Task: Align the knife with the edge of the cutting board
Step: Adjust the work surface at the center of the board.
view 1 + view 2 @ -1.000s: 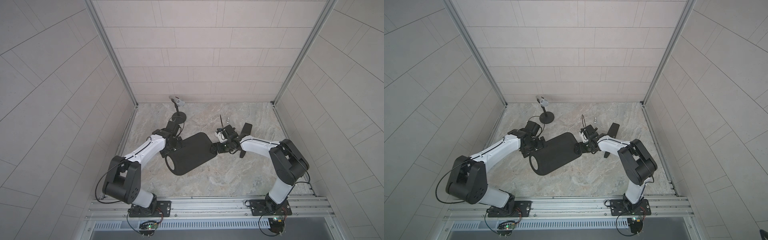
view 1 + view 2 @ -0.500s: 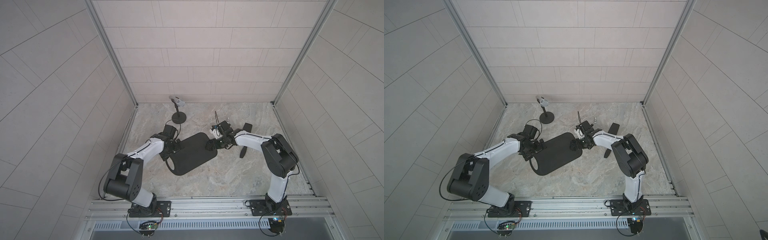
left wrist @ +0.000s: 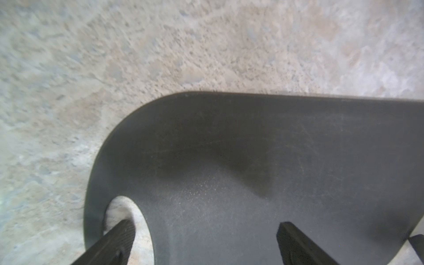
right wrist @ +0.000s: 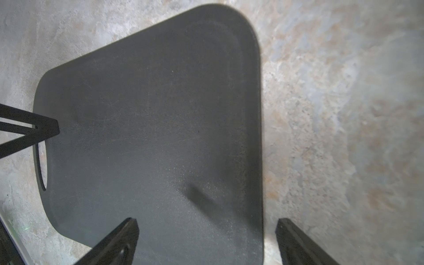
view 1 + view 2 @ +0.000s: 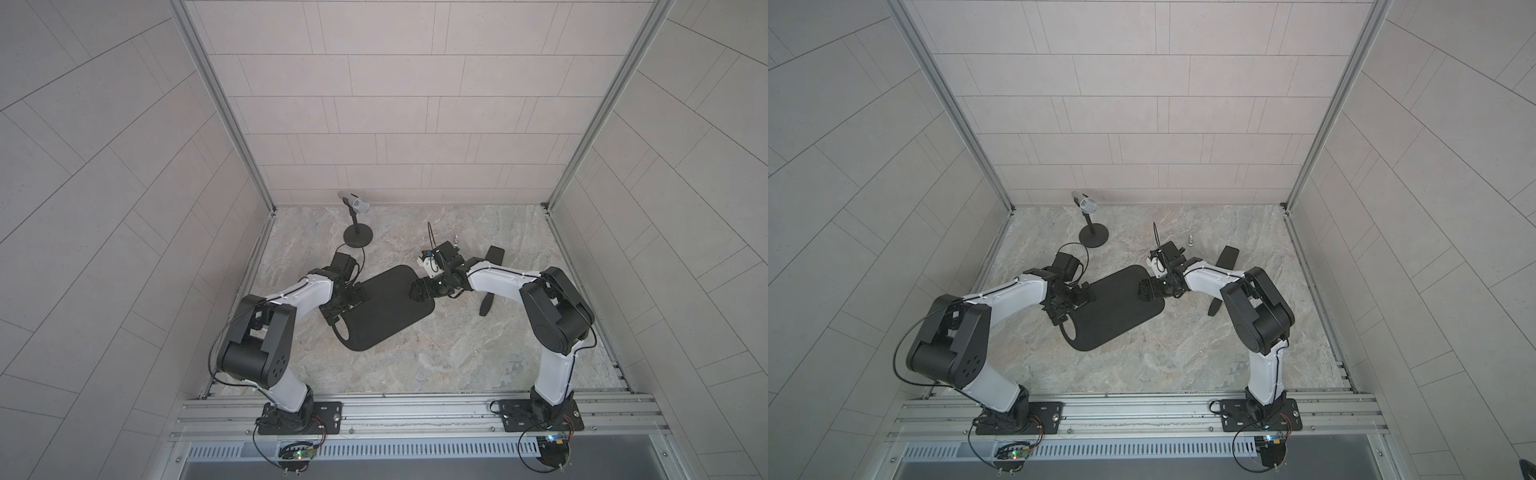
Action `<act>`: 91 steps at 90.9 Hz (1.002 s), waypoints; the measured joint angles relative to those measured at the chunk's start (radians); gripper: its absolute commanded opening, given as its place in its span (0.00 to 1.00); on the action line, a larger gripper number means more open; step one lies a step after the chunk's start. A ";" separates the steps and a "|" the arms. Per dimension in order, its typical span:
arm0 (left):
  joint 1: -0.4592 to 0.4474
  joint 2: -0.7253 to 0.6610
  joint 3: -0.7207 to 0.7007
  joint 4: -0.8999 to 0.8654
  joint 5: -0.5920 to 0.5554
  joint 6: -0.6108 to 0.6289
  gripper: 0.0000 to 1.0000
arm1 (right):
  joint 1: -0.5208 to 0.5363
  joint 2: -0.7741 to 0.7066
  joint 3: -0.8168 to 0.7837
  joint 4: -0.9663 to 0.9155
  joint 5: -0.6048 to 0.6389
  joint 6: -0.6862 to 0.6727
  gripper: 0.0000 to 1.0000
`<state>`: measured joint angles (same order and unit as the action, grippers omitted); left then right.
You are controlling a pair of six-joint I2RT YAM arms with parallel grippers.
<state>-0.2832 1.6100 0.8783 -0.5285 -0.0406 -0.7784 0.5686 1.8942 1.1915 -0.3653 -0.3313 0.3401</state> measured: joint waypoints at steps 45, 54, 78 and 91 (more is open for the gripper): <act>-0.057 0.008 0.002 0.006 -0.056 -0.003 1.00 | 0.014 -0.008 -0.036 0.078 0.014 0.034 0.94; -0.072 0.013 0.006 0.008 -0.056 -0.003 1.00 | 0.015 -0.014 -0.050 0.097 0.017 0.040 0.93; -0.113 0.049 0.043 -0.026 -0.088 -0.002 1.00 | 0.019 -0.034 -0.084 0.127 0.037 0.056 0.92; -0.141 0.071 0.067 -0.042 -0.100 -0.002 1.00 | 0.019 -0.059 -0.120 0.139 0.056 0.071 0.92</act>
<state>-0.4240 1.6814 0.9451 -0.5705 -0.1402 -0.7807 0.5880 1.8351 1.0718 -0.2264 -0.2749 0.4107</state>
